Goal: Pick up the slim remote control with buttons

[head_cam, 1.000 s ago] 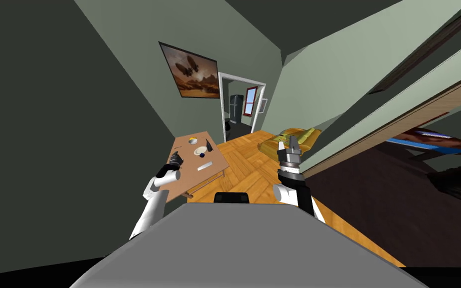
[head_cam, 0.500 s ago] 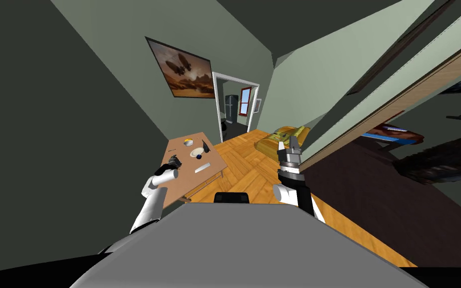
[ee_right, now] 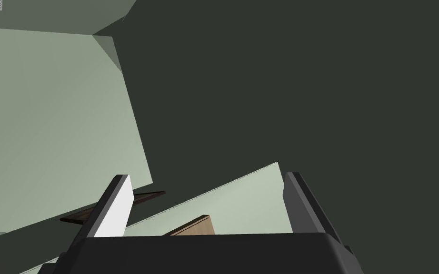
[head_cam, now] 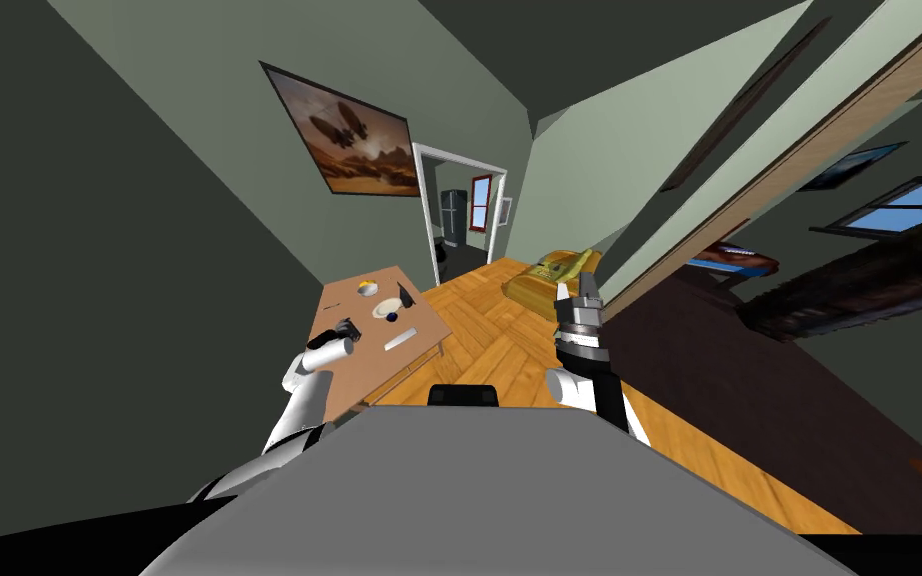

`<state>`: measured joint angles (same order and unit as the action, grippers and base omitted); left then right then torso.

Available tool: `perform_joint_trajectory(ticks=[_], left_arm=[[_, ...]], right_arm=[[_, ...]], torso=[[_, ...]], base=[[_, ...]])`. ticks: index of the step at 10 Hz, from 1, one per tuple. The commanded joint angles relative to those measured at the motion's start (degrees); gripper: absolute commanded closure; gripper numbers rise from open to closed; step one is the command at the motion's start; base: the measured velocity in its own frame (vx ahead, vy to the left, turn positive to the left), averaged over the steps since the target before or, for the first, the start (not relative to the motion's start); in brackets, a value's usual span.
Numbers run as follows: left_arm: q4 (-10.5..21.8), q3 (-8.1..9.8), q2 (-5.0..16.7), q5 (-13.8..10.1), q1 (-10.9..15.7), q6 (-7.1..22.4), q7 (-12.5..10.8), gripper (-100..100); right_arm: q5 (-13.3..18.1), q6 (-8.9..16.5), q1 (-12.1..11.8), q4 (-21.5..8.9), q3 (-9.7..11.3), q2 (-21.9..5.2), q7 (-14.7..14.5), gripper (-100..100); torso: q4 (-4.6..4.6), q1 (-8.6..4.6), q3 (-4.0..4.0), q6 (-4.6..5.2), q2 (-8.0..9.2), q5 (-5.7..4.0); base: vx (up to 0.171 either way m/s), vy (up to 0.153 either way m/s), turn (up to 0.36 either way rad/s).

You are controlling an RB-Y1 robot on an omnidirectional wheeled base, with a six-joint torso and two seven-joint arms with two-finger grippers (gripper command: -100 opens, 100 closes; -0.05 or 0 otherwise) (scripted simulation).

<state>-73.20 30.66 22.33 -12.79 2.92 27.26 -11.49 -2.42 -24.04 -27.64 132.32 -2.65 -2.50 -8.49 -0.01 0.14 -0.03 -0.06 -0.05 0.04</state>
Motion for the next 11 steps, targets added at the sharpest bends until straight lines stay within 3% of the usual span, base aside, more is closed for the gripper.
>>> perform_joint_trajectory(ticks=[1, 6, 7, 9, 10, 11], left_arm=[[2.9, 1.55, 0.4, -0.2, 1.2, 2.9, -0.8, -100], [11.2, 4.10, 2.1, -0.8, 4.1, 8.6, -2.0, -100], [12.7, 5.28, 2.9, -1.0, 5.5, 11.1, -2.6, -100], [14.7, 5.28, 2.9, -1.0, 5.5, 11.2, -2.6, -100], [16.6, 6.40, 3.7, -1.2, 6.8, 13.6, -3.1, -100], [18.0, 6.40, 3.7, -1.2, 6.8, 13.6, -3.1, -100]], right_arm=[[0.0, 0.0, 0.0, 0.0, 0.0, 0.0, 0.0, 0], [0.0, 0.0, 0.0, 0.0, 0.0, 0.0, 0.0, 0], [0.0, 0.0, 0.0, 0.0, 0.0, 0.0, 0.0, 0], [0.0, 0.0, 0.0, 0.0, 0.0, 0.0, 0.0, 0], [0.0, 0.0, 0.0, 0.0, 0.0, 0.0, 0.0, 0], [0.0, 0.0, 0.0, 0.0, 0.0, 0.0, 0.0, 0]], torso=[[0.00, 0.00, 0.00, 0.00, 0.00, 0.00], [0.01, 0.00, 0.00, 0.05, 0.00, -0.01], [0.00, 0.00, 0.00, -0.04, 0.00, 0.00], [0.00, -0.01, -0.01, -0.01, -0.02, 0.00], [-0.01, -0.05, -0.01, -0.04, -0.03, -0.01], [0.00, -0.05, -0.02, 0.03, -0.04, -0.02]], base=[[-0.009, 0.027, -0.270], [-0.010, 0.031, -0.160], [-0.006, 0.029, -0.166], [-0.005, 0.022, -0.063], [-0.003, 0.018, -0.190], [-0.003, 0.028, -0.131]])
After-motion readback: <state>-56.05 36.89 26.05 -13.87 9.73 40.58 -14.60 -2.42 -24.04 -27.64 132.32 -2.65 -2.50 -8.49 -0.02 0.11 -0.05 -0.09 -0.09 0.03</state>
